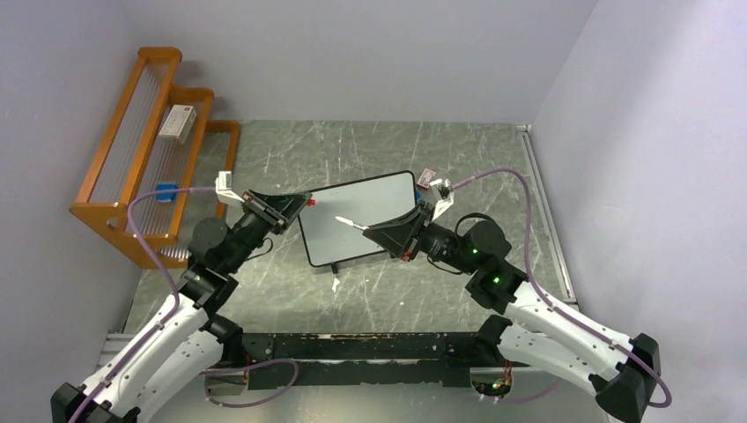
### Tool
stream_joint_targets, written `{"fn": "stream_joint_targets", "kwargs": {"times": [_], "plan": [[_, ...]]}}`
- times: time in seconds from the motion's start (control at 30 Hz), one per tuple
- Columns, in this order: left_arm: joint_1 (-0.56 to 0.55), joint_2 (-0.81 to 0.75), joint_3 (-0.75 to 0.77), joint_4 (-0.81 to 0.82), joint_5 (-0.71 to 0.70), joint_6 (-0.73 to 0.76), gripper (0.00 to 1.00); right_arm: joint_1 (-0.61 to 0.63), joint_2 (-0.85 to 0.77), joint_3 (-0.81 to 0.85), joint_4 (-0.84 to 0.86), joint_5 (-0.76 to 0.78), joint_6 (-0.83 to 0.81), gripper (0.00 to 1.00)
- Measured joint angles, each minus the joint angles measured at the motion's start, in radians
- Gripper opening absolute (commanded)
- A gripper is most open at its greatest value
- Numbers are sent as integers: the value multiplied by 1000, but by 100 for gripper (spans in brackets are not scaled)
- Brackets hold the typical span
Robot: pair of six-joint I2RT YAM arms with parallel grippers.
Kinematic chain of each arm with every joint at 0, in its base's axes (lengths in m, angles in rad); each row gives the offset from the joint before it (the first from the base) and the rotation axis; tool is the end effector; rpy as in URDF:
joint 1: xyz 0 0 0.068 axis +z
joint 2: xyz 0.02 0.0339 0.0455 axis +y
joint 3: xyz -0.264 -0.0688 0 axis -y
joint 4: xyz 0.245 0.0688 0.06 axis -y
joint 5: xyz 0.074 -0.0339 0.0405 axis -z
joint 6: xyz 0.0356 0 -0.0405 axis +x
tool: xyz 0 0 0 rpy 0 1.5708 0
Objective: Write a sentence on the whiteboard
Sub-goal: Open the whiteboard marker at the center of the board, then place the pen cap at the center of the board.
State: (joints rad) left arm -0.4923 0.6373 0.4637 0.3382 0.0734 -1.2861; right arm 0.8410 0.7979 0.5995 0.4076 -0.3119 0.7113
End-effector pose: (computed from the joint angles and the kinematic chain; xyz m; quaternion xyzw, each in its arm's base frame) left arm 0.1464 -0.0815 0.3053 -0.2240 0.6067 -0.6069 0.4619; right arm 0.1207 0.1513 0.3354 -0.1607 0.6126 0.6075 0.4793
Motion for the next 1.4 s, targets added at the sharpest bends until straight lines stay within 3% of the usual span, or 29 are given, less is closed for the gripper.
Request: {"fn": "stream_joint_targets", "kwargs": {"times": [0.23,0.43,0.63,1.07,1.4], "plan": [[1,120,235,-348,102,340,5,0,-45,18,-179,121,-111,0],[-22,249,307,-552,205,599,5,0,-81,46,-298,235,-194,0],[-178,379,357,-739,182,766,5,-1,-122,79,-418,356,-266,0],[-541,676,442,-833,-17,898,6,-1,-190,164,-618,598,-386,0],[-642,948,527,-845,-98,959,7,-1,-219,192,-693,698,-422,0]]}}
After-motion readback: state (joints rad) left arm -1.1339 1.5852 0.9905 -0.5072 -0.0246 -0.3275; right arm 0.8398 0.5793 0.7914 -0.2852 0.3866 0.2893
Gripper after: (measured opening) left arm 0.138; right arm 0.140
